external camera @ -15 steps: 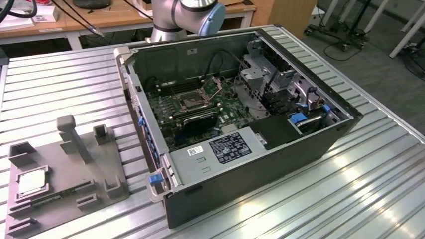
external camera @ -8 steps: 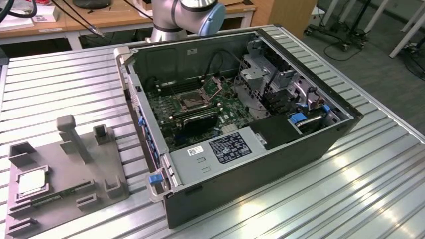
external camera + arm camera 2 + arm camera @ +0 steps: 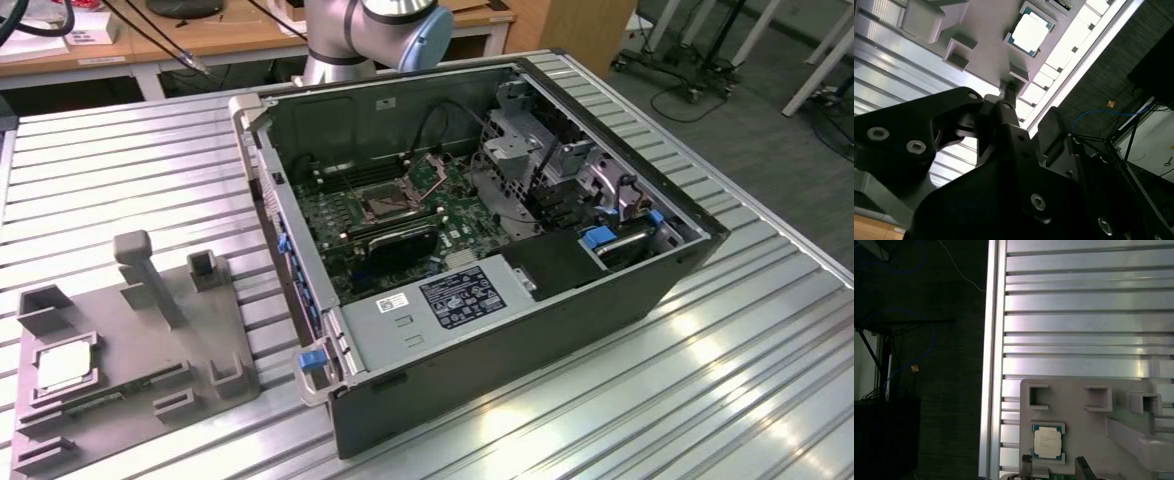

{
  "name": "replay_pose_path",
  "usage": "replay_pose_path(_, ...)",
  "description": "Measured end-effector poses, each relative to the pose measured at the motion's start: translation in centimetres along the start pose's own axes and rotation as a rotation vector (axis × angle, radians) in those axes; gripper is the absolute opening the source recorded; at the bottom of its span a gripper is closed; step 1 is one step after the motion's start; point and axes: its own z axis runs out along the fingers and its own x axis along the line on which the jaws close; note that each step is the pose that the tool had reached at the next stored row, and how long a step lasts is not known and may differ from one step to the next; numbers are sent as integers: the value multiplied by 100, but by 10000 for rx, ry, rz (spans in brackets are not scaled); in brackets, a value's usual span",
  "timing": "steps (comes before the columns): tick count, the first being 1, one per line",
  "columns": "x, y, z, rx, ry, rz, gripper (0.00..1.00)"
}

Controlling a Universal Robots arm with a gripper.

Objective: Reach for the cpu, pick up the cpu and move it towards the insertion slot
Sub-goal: 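Reach for the cpu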

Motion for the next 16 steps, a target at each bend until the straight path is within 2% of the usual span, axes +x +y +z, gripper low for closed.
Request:
replay_pose_path(2,0,0,0,0,0,0,53)
replay_pose_path(4,1,0,1,0,0,0,53)
replay_pose_path(5,1,0,1,0,0,-1,59)
replay_pose_path(16,2,0,2,0,1,0,59)
